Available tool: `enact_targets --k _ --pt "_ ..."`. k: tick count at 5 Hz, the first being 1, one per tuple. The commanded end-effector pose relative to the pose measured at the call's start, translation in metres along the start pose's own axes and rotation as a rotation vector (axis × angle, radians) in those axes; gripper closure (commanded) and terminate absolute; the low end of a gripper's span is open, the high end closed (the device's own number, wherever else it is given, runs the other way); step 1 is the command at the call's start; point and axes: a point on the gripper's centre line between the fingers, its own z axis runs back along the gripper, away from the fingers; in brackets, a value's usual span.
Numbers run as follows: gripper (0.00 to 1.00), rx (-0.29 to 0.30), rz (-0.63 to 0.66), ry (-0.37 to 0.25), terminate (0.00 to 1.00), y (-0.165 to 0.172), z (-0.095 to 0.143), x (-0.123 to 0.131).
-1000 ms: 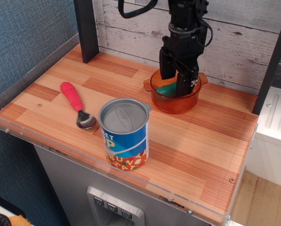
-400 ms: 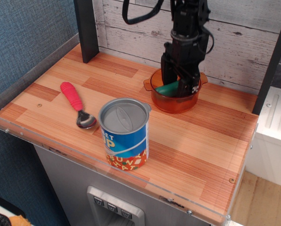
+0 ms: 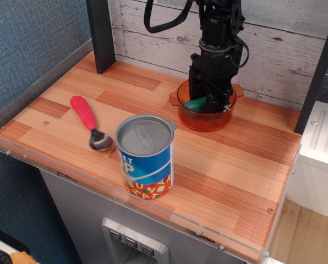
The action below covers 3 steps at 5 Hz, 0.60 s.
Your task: Move the green spatula near the utensil.
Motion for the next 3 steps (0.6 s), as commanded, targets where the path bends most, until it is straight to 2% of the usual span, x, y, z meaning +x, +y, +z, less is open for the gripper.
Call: enact_targets --k 1,3 --pt "1.00 0.056 0.000 -0.052 0.00 0.000 0.024 0.011" --pt "1.00 0.099 0.038 -0.079 0.00 0.001 0.055 0.008"
